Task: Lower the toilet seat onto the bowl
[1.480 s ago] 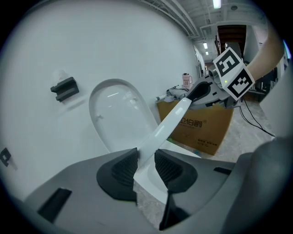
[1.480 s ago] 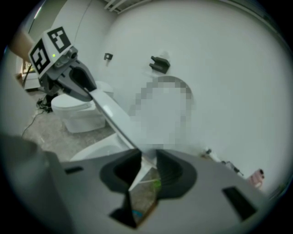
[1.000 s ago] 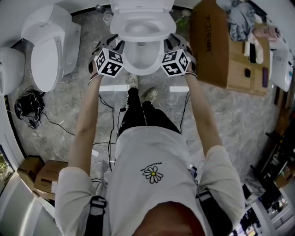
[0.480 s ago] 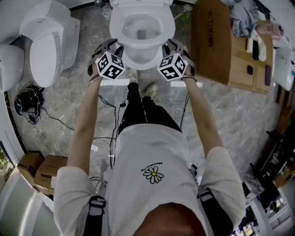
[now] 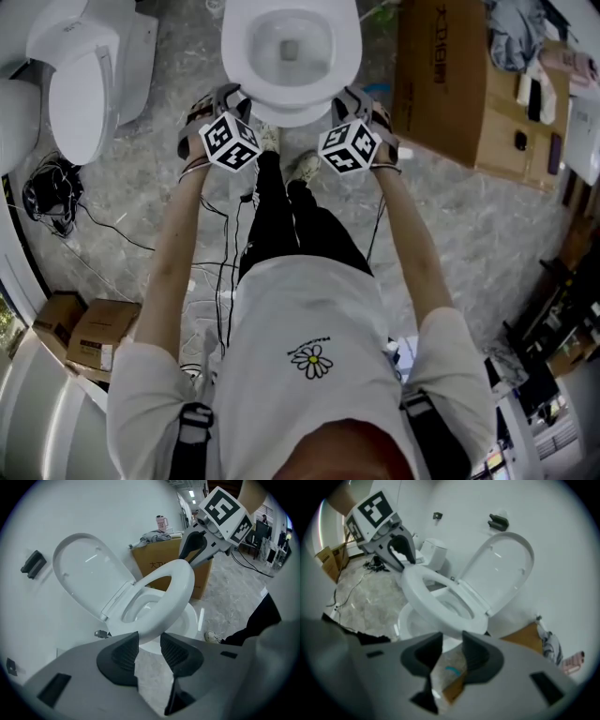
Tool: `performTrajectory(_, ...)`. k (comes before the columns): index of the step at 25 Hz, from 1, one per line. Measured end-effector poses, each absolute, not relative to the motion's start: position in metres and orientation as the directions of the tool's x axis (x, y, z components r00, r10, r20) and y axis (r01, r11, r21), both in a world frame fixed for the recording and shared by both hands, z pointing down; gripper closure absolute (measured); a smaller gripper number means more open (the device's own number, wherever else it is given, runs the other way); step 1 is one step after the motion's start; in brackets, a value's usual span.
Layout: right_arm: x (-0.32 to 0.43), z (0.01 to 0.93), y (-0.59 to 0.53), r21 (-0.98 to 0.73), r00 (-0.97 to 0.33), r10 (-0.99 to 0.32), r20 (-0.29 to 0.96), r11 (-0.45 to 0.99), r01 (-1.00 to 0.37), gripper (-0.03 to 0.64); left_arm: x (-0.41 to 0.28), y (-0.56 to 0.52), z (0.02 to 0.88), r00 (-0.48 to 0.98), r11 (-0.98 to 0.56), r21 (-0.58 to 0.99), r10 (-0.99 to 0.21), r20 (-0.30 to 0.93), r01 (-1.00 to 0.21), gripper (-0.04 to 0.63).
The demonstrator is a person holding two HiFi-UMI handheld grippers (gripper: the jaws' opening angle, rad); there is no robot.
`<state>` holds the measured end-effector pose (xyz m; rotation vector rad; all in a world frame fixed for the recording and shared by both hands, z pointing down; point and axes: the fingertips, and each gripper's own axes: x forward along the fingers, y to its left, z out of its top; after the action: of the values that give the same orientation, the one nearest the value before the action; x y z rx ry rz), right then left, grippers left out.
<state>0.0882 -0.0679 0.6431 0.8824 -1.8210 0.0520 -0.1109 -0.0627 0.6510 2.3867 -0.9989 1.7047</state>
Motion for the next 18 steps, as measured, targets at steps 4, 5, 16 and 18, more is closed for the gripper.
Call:
performTrajectory(4,0.087,0.660,-0.058,0.339,-0.170,-0.514,0.841,0.745,-0.575,0.472,-0.112,-0.053,0.668,0.187,-0.792,-0.315,-0.466,0.865,-0.523,0.431)
performTrajectory(5,0.087,0.664,-0.055,0.331,-0.173,-0.504,0.846,0.751,-0.571,0.472,-0.112,-0.051,0.672,0.184,-0.797,-0.309,-0.457,0.870,-0.519,0.431)
performTrajectory(16,0.092,0.717,-0.031,0.255,-0.141,-0.441,0.886,0.720,-0.645,0.574,-0.111,-0.029,0.721,0.188,-0.833,-0.212,-0.349,0.918,-0.512,0.448)
performTrajectory(18,0.092,0.725,-0.029,0.245,-0.142,-0.424,0.894,0.730,-0.638,0.574,-0.111,-0.026,0.728,0.189,-0.836,-0.201,-0.337,0.922,-0.510,0.449)
